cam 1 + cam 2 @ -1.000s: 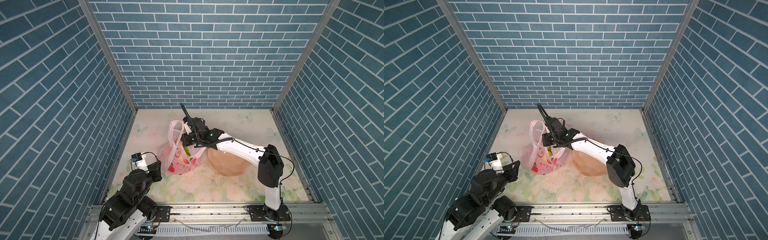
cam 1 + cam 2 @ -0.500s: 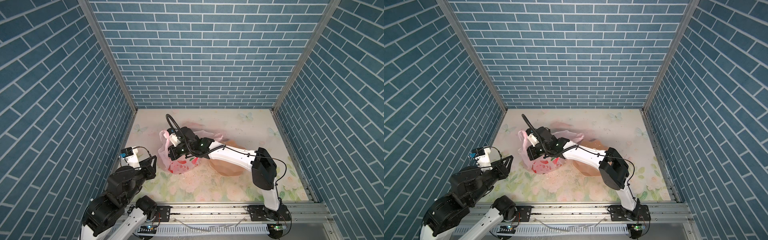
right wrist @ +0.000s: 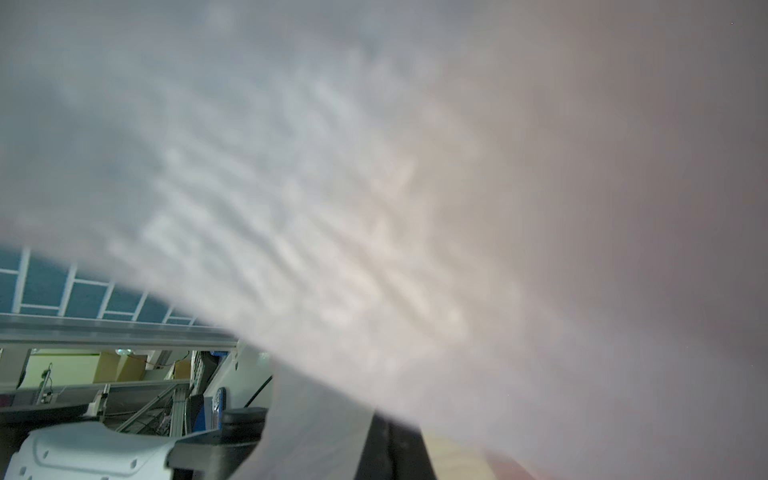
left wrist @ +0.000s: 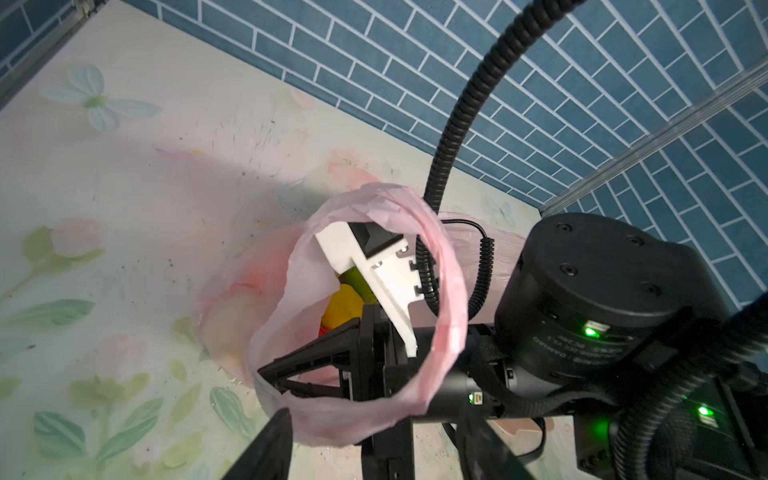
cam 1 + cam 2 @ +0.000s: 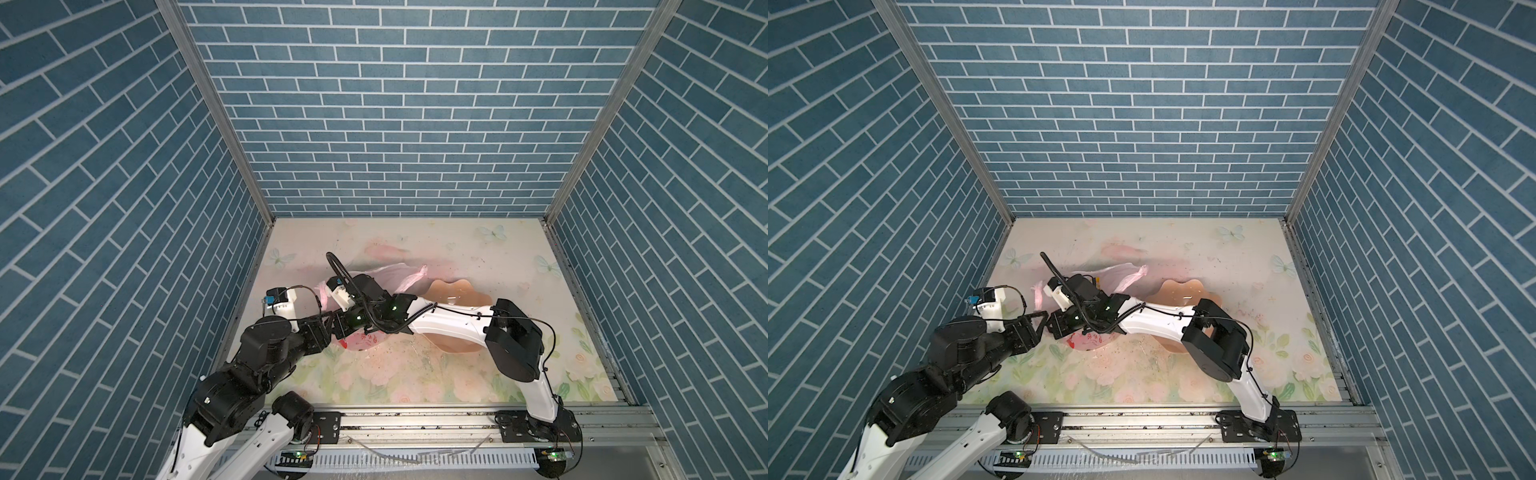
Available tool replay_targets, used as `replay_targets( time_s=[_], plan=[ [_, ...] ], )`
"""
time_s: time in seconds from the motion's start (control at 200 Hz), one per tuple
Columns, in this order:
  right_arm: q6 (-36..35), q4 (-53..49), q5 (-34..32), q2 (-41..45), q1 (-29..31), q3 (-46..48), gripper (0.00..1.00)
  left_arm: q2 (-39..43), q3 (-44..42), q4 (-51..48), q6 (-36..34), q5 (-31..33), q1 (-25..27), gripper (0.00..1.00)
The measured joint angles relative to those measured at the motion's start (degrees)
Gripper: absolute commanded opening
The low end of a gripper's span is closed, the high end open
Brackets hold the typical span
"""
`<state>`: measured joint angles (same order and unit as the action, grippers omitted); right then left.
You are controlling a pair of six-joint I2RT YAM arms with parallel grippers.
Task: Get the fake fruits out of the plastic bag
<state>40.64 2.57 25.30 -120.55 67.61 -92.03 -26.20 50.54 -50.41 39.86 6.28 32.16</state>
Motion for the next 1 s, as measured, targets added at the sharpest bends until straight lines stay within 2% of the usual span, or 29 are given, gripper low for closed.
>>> replay_targets(
  time_s=[0.175,0.3,0.605,0.79,1.0],
  plan=[
    [2.5,2.8,0.3,-1.7,-0.1,0.2,0.0,-0.5,-1.2,-0.1,-0.3,0.3,0.0,0.71],
    [3.1,4.4,0.5,-1.7,-0.1,0.5,0.0,-2.4,-1.2,0.0,-1.7,2.5,0.0,0.65],
    [3.0,5.2,0.8,-1.4,-0.1,2.4,0.0,-7.2,-4.0,2.4,-5.3,10.5,-0.5,0.28],
    [1.9,-1.4,-1.9,3.2,-0.2,4.3,0.0,-7.6,-8.4,4.8,-6.4,14.1,-1.4,0.22],
    [0.4,-7.6,-7.4,13.6,-0.2,9.5,0.0,-8.1,-15.4,7.9,-4.1,14.5,-2.7,0.22]
  ],
)
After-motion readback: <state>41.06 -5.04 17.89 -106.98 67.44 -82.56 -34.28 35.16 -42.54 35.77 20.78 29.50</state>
